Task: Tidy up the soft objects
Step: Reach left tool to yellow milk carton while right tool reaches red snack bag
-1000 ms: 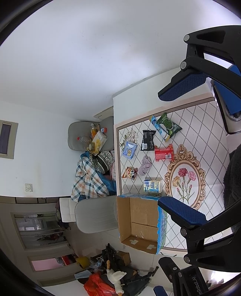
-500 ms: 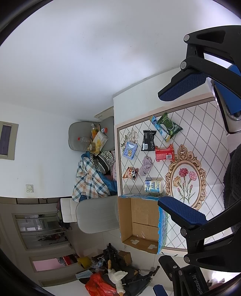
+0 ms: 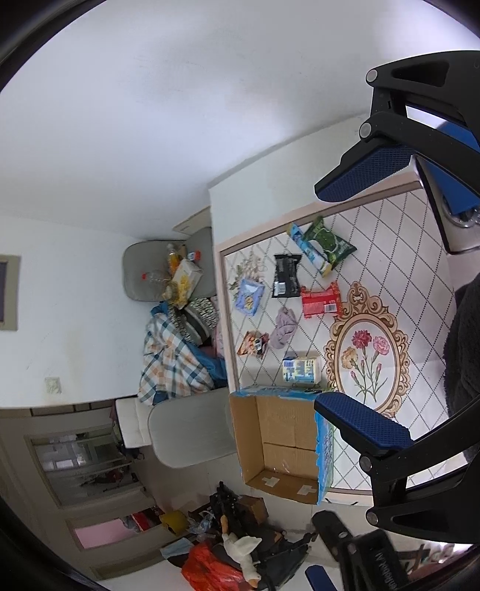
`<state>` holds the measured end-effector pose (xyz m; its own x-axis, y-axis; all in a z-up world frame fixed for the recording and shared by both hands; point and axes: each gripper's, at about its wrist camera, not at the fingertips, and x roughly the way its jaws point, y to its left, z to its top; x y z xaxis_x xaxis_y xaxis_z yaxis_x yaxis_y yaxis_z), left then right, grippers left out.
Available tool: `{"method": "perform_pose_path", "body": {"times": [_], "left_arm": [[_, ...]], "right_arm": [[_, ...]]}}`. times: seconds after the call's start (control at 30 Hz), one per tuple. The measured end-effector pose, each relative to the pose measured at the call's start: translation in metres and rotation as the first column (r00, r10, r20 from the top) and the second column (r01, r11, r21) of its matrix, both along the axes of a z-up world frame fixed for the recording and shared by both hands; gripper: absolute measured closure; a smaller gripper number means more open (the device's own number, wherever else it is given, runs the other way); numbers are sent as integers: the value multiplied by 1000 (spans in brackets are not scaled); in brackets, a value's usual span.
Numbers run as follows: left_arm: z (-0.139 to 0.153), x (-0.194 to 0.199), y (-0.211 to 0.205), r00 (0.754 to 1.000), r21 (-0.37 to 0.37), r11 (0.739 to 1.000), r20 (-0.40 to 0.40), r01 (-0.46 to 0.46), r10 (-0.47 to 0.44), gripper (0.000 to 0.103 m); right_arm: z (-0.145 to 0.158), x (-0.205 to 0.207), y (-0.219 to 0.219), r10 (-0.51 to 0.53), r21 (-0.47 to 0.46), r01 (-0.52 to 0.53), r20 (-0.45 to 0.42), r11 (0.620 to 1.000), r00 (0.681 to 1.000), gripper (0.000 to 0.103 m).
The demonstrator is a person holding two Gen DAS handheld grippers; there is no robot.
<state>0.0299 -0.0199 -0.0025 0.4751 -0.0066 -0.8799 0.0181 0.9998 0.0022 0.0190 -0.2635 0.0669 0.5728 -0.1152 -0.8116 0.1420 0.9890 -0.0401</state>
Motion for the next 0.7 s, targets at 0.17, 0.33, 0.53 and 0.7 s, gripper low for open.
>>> {"method": "perform_pose_path", "body": {"times": [0.17,0.33,0.53,0.7], "left_arm": [[-47,63,-28,992,16,995,-85,94,-93,0],[-121,142,-60,959,51,984,-239,170,-153,0],[-217,214,-92,895,161,953,-413,255,-170,0],[-281,251,-105,835,212,928,-528,305,-154,3]], "right_arm": [[-45,39,-48,-59,58,65,-101,996,993,0],[-121,92,-86,-65,102,91,-233,991,970,0],[-257,161,-77,10,169,63,-401,984,916,0],[-357,201,-58,41,236,96,-515,967,856,1]]}}
